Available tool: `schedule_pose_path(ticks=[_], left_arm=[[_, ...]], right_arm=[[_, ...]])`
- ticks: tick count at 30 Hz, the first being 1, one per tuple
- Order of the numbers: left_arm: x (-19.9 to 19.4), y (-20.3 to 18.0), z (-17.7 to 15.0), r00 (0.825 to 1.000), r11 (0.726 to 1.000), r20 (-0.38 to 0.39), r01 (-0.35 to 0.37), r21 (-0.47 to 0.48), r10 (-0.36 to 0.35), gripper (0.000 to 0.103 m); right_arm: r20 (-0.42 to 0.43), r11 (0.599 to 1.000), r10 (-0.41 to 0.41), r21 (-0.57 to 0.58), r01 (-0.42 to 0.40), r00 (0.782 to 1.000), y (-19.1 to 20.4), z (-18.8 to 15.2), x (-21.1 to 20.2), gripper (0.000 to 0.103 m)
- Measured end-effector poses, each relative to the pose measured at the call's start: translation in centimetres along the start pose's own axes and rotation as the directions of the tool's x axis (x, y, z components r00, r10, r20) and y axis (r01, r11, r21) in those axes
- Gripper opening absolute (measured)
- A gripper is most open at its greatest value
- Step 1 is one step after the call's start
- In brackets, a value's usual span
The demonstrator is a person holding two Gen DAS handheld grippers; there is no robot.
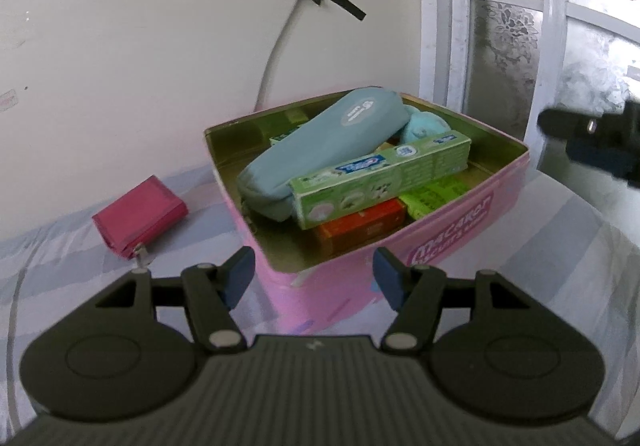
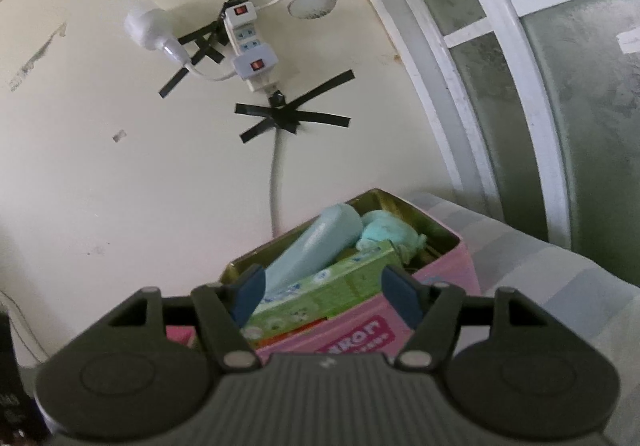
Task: Organize objects
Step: 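Lower the toothpaste box into the tin and open the right gripper, then withdraw the right gripper and move it toward the magenta pouch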
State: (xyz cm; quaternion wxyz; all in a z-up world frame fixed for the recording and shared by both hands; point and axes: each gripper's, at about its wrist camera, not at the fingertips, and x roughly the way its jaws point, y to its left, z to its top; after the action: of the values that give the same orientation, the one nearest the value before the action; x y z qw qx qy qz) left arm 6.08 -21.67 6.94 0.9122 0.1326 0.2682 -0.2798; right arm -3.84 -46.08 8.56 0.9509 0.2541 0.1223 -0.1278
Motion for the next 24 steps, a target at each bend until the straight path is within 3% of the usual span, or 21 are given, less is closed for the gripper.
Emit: schedule_pose_path(ticks=[3,5,7,10,12,18,24], left_arm=[[-0.2,0.5,-0.2,1.0,1.0,-0.006,-0.01,-0.005,0.01,0.067],[-0.4,0.8,-0.3,1.0,1.0,-0.003,-0.014,-0.014,0.014,0.067],[-0.5,1.0,-0.4,1.0,1.0,0.0,-0.014,-0.025,0.014,0.067],[-0.5,1.3,-0.5,1.0,0.999,0.003,-0.016,-0.031,0.016,0.067],[-0.4,1.3,-0.5,1.0,0.999,-0.001,-0.016,-0.033,0.016,0.067],[-0.2,1.4,-1.1,1.0,1.0,-0.015,-0.02,-0.019,0.02,0.067],[-0.2,2.2,-1.5,1.0,0.999,-0.019,-0.023,-0.023,0.023,0.068]], right_arm=[[0.011,0.999,0.051,0.005,-0.051,0.999,0.2,3.0,-0.5,0.067],[0.063,0.998,0.067,-0.008,-0.066,0.996,0.3,6.1,-1.7,0.066],[0.133,0.998,0.061,-0.038,-0.056,0.989,0.6,8.6,-3.2,0.069],[0.198,0.996,0.049,-0.088,-0.032,0.979,1.4,9.6,-4.7,0.074],[0.19,0.995,0.055,-0.091,-0.038,0.98,1.5,8.8,-4.7,0.074],[0.054,0.997,0.048,-0.062,-0.044,0.997,1.5,3.4,-1.7,0.074],[-0.051,0.998,0.046,-0.036,-0.048,0.998,1.7,0.0,0.2,0.074]])
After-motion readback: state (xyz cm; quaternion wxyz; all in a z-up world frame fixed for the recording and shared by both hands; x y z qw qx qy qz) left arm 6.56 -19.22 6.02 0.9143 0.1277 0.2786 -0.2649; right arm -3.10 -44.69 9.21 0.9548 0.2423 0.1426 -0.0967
